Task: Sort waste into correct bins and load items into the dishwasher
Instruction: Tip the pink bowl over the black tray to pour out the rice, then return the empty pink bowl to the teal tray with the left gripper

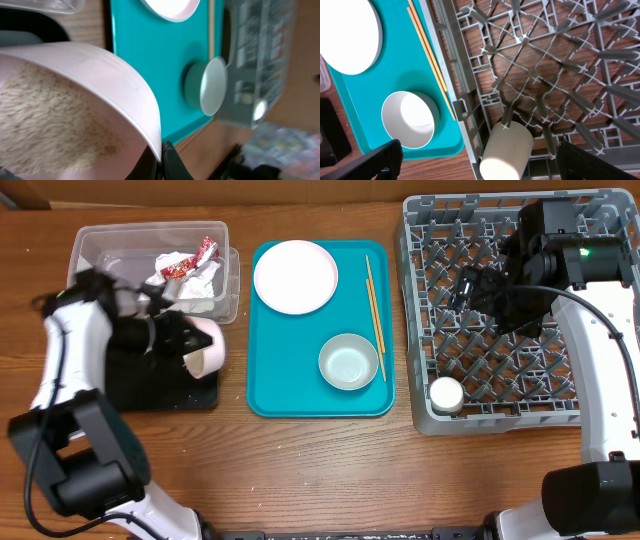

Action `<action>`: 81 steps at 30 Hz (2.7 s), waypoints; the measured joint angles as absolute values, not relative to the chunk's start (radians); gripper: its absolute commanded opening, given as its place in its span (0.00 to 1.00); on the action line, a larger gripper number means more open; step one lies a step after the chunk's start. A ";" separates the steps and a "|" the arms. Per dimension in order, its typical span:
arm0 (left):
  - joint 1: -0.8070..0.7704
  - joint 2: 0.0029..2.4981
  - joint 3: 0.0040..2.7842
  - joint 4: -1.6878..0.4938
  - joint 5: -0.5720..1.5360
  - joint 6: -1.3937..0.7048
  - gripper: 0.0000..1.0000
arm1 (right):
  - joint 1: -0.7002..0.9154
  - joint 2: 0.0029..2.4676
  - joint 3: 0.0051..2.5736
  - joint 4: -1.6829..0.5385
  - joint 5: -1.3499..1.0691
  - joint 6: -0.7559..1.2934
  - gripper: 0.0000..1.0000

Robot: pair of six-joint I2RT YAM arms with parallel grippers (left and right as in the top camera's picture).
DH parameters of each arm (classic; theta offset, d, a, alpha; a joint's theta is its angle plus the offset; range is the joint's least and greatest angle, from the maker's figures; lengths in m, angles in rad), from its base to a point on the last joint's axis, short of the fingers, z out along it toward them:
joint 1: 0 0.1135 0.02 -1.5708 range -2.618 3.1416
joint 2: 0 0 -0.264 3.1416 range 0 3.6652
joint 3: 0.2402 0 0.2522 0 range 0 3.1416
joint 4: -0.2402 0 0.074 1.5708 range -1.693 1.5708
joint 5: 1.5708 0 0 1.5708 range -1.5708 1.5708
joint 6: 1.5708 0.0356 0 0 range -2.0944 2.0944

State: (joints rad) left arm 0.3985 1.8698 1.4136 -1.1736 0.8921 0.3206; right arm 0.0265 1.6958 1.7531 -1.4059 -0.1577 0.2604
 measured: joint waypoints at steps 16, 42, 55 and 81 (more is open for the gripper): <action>0.697 1.870 1.261 -1.153 1.434 0.426 0.04 | 0.027 1.696 1.753 -1.409 -0.157 0.261 0.99; 0.702 1.870 1.261 -1.227 1.550 0.287 0.04 | 0.027 1.696 1.753 -1.423 -0.157 0.261 0.99; 0.483 1.781 1.411 -1.264 1.325 0.294 0.04 | 0.027 1.696 1.753 -1.423 -0.157 0.261 0.99; -0.391 1.981 1.547 -1.116 0.150 -0.072 0.14 | 0.027 1.696 1.753 -1.421 -0.157 0.261 1.00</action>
